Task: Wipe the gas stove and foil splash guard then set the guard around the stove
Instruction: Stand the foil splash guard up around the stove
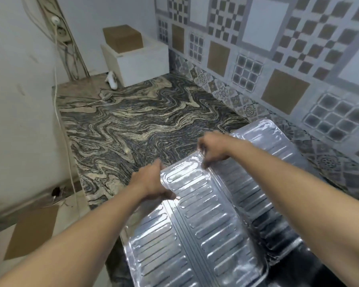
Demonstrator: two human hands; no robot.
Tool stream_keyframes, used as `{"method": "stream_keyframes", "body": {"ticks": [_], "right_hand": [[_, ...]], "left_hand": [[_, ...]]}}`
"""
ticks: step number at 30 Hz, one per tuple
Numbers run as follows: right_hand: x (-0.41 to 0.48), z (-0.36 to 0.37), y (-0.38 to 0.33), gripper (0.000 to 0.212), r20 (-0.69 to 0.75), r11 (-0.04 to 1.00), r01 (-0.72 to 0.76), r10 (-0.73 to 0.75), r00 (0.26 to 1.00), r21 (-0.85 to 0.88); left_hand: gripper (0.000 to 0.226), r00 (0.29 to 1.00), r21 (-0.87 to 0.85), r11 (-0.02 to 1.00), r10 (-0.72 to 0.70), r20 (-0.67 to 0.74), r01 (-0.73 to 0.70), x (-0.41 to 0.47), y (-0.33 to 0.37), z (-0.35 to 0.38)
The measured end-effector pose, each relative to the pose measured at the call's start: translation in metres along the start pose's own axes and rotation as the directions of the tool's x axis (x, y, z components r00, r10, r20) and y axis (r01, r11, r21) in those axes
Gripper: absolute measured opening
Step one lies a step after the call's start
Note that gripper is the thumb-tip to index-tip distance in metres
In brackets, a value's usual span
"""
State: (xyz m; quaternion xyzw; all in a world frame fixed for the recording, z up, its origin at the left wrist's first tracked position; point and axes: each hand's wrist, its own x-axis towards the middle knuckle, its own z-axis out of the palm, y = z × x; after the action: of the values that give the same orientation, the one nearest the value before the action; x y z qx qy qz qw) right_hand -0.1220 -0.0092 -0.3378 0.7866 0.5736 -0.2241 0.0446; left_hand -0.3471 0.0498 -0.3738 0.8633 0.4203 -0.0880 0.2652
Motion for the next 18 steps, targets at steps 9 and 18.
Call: {"method": "stream_keyframes", "body": {"ticks": [9, 18], "right_hand": [[-0.108, -0.129, -0.009, 0.032, -0.247, 0.974, 0.172, -0.133, 0.96, 0.146], [-0.214, -0.164, 0.002, 0.022, -0.382, 0.957, 0.168, -0.067, 0.922, 0.237]], "left_hand": [[0.049, 0.865, -0.016, 0.946, 0.29, -0.409, -0.325, -0.07, 0.048, -0.121], [0.017, 0.706, 0.119, 0.897, 0.412, -0.576, -0.426, -0.116, 0.111, -0.16]]}}
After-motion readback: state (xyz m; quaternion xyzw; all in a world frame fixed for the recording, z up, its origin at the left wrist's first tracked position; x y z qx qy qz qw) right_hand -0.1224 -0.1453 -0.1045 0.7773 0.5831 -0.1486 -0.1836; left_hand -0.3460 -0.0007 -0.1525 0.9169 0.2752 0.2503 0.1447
